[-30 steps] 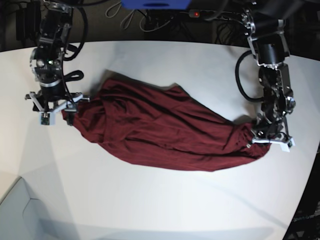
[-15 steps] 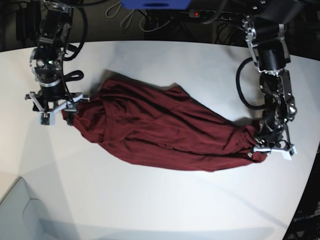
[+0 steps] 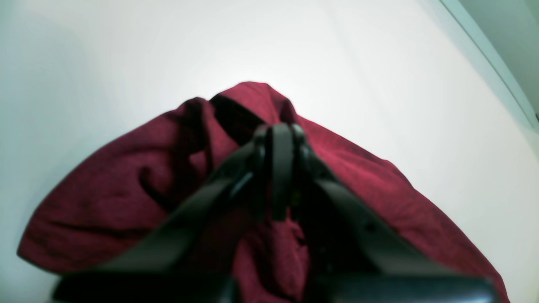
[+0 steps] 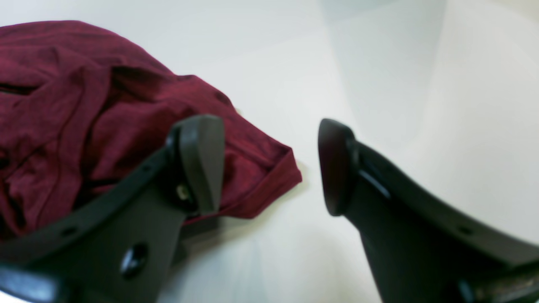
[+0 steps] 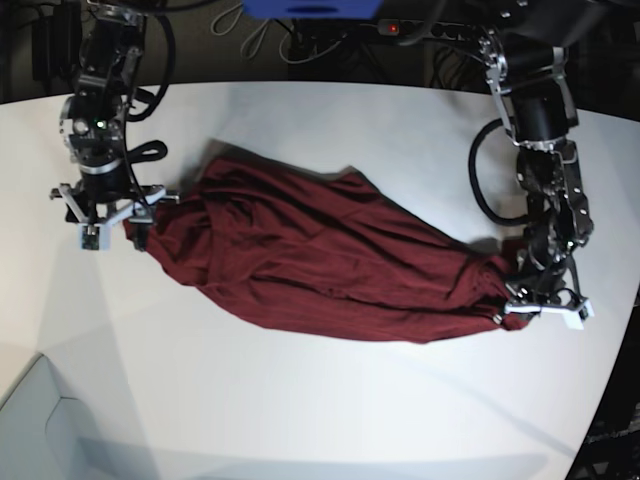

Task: Layout the t-shirt on the table in an organized manner, then fold the t-shirt properly
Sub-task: 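Drag the left gripper's shirt end along the table away from the right gripper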

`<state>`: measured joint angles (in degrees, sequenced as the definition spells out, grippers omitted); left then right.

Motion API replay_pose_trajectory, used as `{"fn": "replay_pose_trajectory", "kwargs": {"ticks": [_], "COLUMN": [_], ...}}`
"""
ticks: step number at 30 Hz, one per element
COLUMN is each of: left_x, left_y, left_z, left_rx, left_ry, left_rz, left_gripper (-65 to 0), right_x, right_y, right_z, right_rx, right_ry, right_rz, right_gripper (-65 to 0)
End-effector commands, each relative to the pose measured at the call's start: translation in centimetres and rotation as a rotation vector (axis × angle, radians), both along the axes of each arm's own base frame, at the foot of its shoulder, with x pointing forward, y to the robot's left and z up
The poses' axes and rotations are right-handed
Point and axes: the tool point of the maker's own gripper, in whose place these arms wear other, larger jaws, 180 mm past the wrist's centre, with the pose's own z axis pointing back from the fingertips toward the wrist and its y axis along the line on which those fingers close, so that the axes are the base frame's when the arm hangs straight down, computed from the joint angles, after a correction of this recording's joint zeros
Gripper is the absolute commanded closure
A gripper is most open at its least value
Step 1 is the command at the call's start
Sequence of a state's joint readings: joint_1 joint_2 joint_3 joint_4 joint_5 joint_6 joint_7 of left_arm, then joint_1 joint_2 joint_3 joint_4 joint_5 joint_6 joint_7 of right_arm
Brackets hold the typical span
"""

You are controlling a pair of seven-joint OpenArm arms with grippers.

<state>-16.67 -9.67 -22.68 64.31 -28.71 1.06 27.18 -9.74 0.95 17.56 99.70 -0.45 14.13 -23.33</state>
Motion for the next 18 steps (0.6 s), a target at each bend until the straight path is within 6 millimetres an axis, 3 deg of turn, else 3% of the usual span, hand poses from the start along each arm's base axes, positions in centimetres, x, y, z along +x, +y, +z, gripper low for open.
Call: {"fn": "replay_pose_trajectory", "kwargs": {"ticks": [1, 5, 10, 18], "left_x": [1.17, 1.13, 1.03, 1.21], "left_y": [0.55, 0.58, 0.65, 0.93], "left_z": [2.43, 2.33, 2.02, 2.22], "left_rx": [0.021, 0.019, 0.019, 0.023], "left_ry": [-0.066, -0.062, -0.058, -0.061], "left_rz": [0.000, 0.002, 0.006, 0.010], "left_gripper": [-0.5, -1.7, -11.4, -11.2], "right_x": [0.60, 0.57, 0.58, 0.58], "right_y": [-0.15, -0.27, -0.21, -0.21], "right_z": [1.35, 1.36, 1.36, 1.36], "right_rx": [-0.009, -0.009, -0.009, -0.009], "right_ry": [-0.049, -0.049, -0.049, -0.049], "right_rz": [0.002, -0.001, 0.000, 0.000], "right_gripper": [-35.9, -35.9, -35.9, -35.9]}}
